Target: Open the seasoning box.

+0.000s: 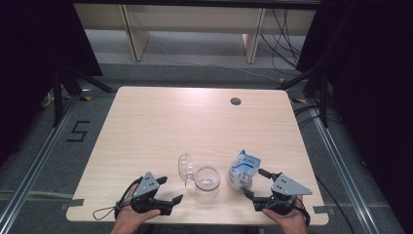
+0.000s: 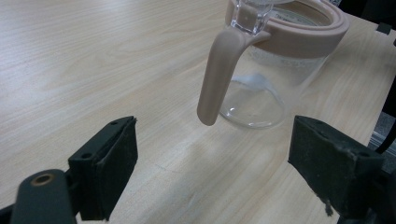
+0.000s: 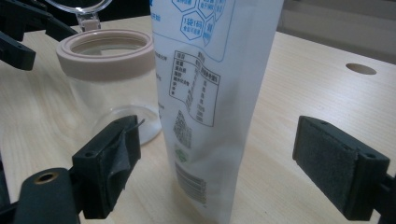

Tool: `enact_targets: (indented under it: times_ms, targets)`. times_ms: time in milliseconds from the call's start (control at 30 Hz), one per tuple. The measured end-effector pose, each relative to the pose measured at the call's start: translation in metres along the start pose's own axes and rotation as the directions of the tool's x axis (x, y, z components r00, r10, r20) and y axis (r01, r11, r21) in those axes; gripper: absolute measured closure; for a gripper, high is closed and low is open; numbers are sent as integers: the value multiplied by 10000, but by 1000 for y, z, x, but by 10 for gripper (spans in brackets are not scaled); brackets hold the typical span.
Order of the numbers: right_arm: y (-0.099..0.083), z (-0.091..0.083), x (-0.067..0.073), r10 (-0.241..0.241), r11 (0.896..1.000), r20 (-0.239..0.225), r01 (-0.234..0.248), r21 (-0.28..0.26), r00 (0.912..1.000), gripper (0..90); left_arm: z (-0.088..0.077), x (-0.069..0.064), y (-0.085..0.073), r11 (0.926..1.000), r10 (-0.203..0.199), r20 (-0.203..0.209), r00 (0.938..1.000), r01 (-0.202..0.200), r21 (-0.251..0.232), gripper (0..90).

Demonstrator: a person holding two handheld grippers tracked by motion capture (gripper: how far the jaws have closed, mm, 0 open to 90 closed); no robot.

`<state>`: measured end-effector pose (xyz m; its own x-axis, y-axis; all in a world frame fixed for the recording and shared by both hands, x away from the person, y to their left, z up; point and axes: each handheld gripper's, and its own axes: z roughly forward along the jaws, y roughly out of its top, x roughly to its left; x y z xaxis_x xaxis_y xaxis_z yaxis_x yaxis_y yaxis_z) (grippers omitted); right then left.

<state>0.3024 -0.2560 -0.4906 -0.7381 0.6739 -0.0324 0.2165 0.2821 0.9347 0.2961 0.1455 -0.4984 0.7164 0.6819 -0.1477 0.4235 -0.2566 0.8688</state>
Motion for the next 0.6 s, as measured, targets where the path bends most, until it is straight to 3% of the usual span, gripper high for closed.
enact_targets:
  times_ms: [100, 167, 333, 567, 600]
  targets:
    - [0, 2, -1, -141, 9999, 78, 141, -8, 9999, 159, 0, 0, 0, 10000, -21, 12, 10000, 21, -2, 152]
    - [-1, 6, -3, -303, 9990, -13, 302, -335, 9995, 159, 0, 0, 0, 10000, -32, -3, 10000, 32, -5, 152]
    - [-2, 12, -3, -84, 10000, -44, 84, -51, 10000, 160, -1, 2, 0, 10000, -4, 55, 10000, 5, -64, 152]
    - [-3, 21, -8, -388, 9990, -86, 386, -240, 9992, 161, -2, 2, -1, 9996, -236, 49, 9997, 237, -147, 151]
    - [-3, 22, -6, -65, 10000, -126, 65, -43, 9999, 161, -2, 2, -1, 9996, -233, 34, 9997, 233, -146, 152]
